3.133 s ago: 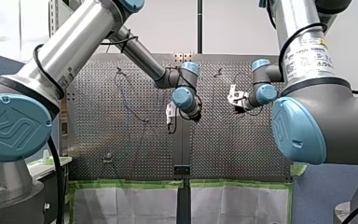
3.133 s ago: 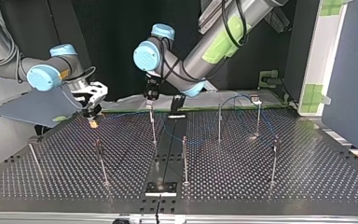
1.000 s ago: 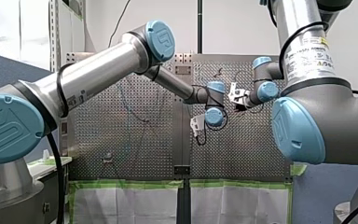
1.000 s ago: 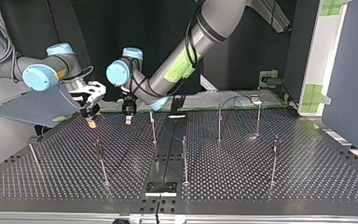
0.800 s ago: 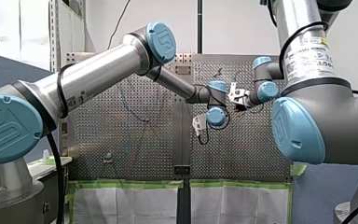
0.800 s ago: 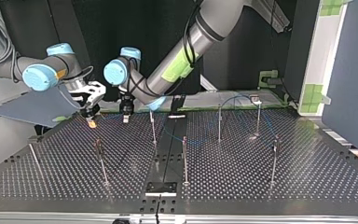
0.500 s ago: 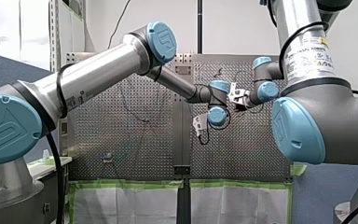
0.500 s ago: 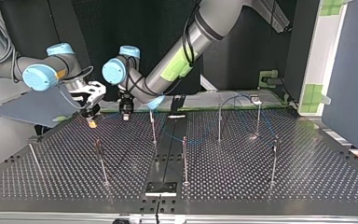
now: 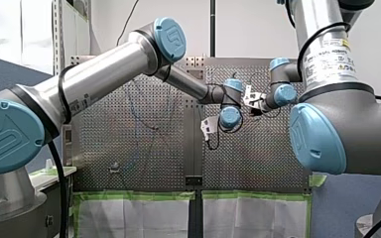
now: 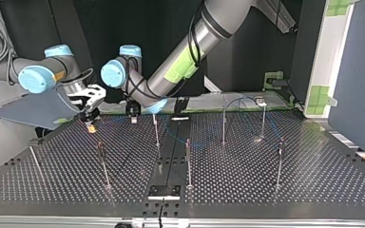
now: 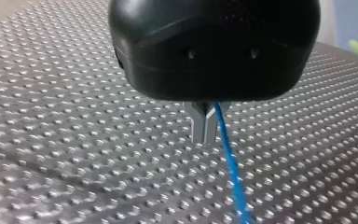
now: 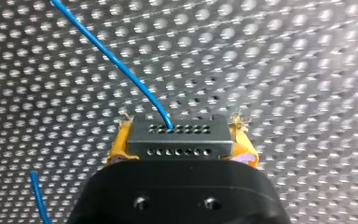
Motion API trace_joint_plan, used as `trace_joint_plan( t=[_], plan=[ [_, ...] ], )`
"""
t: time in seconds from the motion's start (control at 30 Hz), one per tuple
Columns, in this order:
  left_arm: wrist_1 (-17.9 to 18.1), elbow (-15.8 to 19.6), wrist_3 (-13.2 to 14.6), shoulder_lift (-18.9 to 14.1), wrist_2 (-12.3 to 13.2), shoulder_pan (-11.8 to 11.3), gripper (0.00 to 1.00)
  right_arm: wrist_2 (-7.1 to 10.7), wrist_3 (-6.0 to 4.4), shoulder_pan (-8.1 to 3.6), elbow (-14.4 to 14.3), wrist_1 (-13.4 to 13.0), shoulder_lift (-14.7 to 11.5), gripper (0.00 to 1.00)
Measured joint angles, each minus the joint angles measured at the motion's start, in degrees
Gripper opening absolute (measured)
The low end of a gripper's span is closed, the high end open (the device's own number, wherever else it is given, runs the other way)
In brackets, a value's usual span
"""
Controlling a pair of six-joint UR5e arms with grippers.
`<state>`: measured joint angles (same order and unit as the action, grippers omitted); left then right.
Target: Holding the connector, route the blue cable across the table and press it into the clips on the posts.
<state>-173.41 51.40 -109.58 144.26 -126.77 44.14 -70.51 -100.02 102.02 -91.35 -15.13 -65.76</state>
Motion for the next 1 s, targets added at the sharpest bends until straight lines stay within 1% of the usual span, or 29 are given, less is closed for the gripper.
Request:
trace_joint_plan(
  t=[0.07, 0.17, 0.23, 0.33, 0.47, 0.6, 0.73, 0.87, 1.0],
  plan=[
    [-0.4, 0.0, 0.0, -0.8, -0.1, 0.1, 0.0, 0.04, -0.23, -0.03, 0.1, 0.0, -0.7, 0.0],
    [-0.7, 0.0, 0.1, -2.1, -0.2, 0.4, 0.0, 0.48, -0.93, -0.09, 0.4, -0.1, -2.0, 0.0],
    [-0.9, 0.0, 0.1, -2.8, -0.2, 0.5, 0.0, 1.18, -1.51, -0.14, 0.8, 0.0, -2.9, 0.0],
    [-1.4, 0.1, 0.2, -3.9, -0.2, 0.6, 0.0, 2.33, -2.05, -0.17, 1.8, 0.5, -4.5, 0.0],
    [-1.7, 0.1, 0.3, -5.6, -0.3, 0.9, 0.0, 3.12, -2.24, -0.19, 2.8, 1.5, -6.3, 0.0],
    [-1.8, 0.1, 0.7, -7.1, -0.3, 1.0, 0.0, 3.51, -2.22, -0.2, 3.6, 3.4, -8.0, 0.0],
    [-1.9, 0.1, 1.0, -8.4, -0.5, 1.0, 0.0, 3.67, -2.4, -0.2, 4.0, 4.3, -8.8, 0.0],
    [-2.1, 0.1, 1.3, -9.6, -1.5, 1.0, 0.0, 3.77, -2.66, -0.21, 4.3, 4.9, -9.0, 0.0],
    [-2.2, 0.1, 1.4, -10.4, -2.0, 1.1, 0.0, 3.92, -2.95, -0.29, 4.5, 5.6, -9.7, 0.0]
  ],
)
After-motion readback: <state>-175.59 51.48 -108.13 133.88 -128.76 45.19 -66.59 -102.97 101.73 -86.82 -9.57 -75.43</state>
